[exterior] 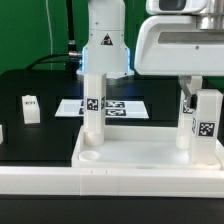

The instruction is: Assemble desk

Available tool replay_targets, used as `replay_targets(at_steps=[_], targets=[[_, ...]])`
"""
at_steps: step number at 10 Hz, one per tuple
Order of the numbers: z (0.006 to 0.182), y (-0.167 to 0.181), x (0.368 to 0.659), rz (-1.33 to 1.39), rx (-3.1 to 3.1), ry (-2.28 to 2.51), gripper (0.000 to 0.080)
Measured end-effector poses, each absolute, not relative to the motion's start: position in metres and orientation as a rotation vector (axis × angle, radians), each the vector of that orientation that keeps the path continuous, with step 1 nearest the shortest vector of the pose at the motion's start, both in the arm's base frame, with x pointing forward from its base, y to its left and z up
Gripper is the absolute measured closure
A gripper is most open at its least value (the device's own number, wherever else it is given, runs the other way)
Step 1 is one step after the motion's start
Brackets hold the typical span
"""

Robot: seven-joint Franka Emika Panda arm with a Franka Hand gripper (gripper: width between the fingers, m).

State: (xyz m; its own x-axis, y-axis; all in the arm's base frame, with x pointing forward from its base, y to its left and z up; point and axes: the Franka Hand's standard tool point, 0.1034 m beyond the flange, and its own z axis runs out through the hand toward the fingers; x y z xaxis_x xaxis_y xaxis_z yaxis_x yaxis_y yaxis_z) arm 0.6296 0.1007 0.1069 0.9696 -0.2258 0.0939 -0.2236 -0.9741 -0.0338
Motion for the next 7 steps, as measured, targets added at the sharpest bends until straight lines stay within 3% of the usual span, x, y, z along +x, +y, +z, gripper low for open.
replay_targets(at_steps=[7], targets=[[0.1064, 0.0984, 0.6295, -0.132, -2.795, 1.23, 0.0509]])
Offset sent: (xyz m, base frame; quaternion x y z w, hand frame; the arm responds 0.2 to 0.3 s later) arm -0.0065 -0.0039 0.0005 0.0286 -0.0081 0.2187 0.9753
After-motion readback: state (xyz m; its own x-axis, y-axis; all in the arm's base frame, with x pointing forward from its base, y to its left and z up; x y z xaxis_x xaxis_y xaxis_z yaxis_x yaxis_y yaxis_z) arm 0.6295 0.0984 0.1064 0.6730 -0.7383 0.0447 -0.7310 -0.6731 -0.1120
